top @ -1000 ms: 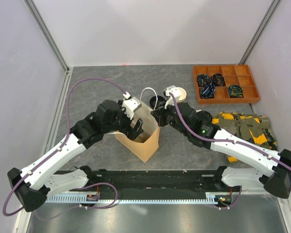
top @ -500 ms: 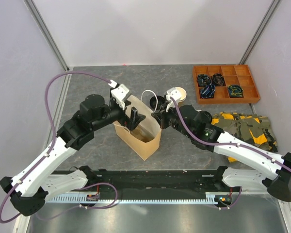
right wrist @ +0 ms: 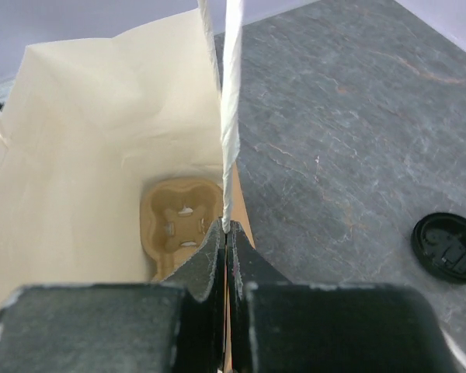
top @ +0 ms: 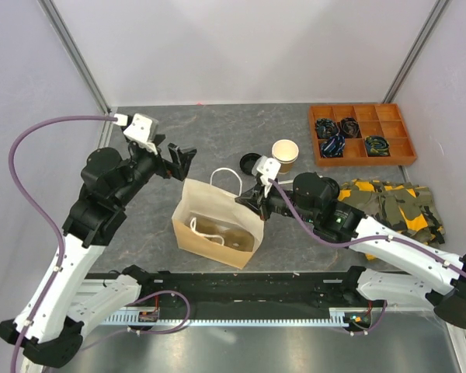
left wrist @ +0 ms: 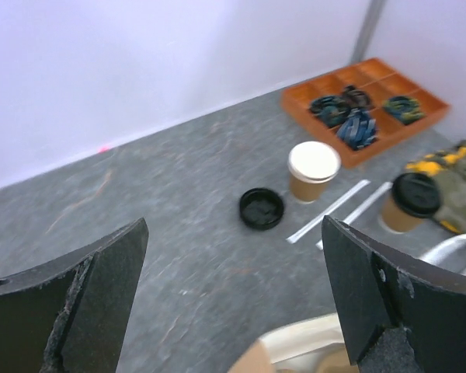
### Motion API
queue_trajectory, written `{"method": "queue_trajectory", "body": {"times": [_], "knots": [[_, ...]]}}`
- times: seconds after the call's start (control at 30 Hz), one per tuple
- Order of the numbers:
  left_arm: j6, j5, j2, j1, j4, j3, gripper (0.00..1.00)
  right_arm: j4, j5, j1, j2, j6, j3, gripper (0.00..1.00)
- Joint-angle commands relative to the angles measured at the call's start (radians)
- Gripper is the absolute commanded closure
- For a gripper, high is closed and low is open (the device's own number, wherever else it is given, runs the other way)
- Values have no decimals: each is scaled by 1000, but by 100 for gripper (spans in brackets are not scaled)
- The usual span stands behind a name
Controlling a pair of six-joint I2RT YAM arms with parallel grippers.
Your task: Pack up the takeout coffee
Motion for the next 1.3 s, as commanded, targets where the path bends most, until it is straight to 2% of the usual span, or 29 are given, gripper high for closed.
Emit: {"method": "queue_trajectory", "body": {"times": [0.0,0.13,0.3,0.33,0.43,0.63,0.87,1.0,1.07,1.2,1.27], "knots": [[-6,2,-49,95,-20,-59,0,-2,-119,11,4,-203,91,100],[26,91,-77,145,-92,-66,0,-109,-200,14,0,-352,137,100],[25,207,-32,182,-198,-15,0,-221,-341,12,-43,-591,147,100],[26,224,-25,187,-215,-10,0,-233,-355,12,-51,-685,142,100],[26,295,-3,201,-223,-26,0,-241,-387,12,-77,-819,115,100],[91,468,8,201,-218,-55,2,-263,-447,12,-102,-1017,78,100],[112,621,37,201,-291,-21,5,-244,-484,-5,-74,-1058,90,100],[117,649,64,201,-353,26,8,-198,-455,-20,-34,-978,116,100],[107,646,71,202,-370,40,8,-197,-446,-28,6,-921,156,95],[88,639,77,211,-422,79,7,-187,-446,-43,46,-887,179,91],[87,646,97,227,-454,109,7,-181,-439,-48,58,-887,177,85]]}}
